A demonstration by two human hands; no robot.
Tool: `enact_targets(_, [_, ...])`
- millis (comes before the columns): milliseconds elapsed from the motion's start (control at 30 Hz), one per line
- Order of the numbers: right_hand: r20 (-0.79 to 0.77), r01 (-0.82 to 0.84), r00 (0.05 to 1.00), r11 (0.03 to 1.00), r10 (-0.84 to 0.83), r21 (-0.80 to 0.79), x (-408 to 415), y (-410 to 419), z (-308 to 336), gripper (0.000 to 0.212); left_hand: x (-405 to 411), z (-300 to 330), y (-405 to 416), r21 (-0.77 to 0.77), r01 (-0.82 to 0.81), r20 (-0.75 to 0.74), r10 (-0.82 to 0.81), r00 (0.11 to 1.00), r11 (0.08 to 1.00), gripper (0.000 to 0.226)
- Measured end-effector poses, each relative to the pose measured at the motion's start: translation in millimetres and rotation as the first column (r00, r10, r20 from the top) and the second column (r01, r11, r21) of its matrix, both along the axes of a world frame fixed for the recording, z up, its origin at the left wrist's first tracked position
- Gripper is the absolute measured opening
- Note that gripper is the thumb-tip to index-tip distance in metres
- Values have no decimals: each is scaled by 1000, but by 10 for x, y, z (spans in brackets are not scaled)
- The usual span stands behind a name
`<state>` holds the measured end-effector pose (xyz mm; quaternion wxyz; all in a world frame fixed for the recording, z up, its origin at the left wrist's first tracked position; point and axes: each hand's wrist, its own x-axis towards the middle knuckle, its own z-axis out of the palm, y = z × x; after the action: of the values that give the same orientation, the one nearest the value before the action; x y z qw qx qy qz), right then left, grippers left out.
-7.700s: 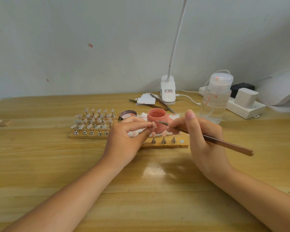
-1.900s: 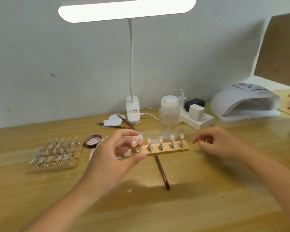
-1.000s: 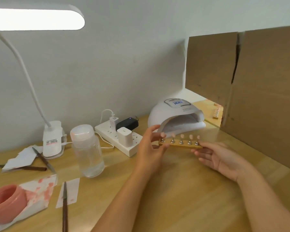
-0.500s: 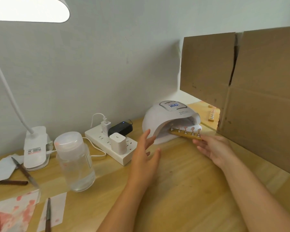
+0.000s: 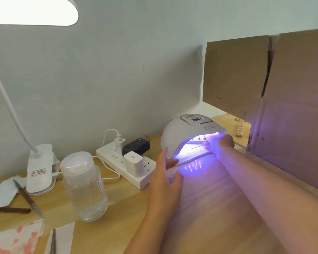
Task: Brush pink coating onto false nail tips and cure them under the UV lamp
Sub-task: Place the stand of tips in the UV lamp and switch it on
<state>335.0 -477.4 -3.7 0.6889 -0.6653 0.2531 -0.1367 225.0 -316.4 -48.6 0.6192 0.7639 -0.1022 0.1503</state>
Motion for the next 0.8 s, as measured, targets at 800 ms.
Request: enact_targets(800, [-259, -343, 892, 180, 371, -922, 8, 118, 630, 42, -64, 85, 15, -57, -54, -2, 54, 999, 997, 43])
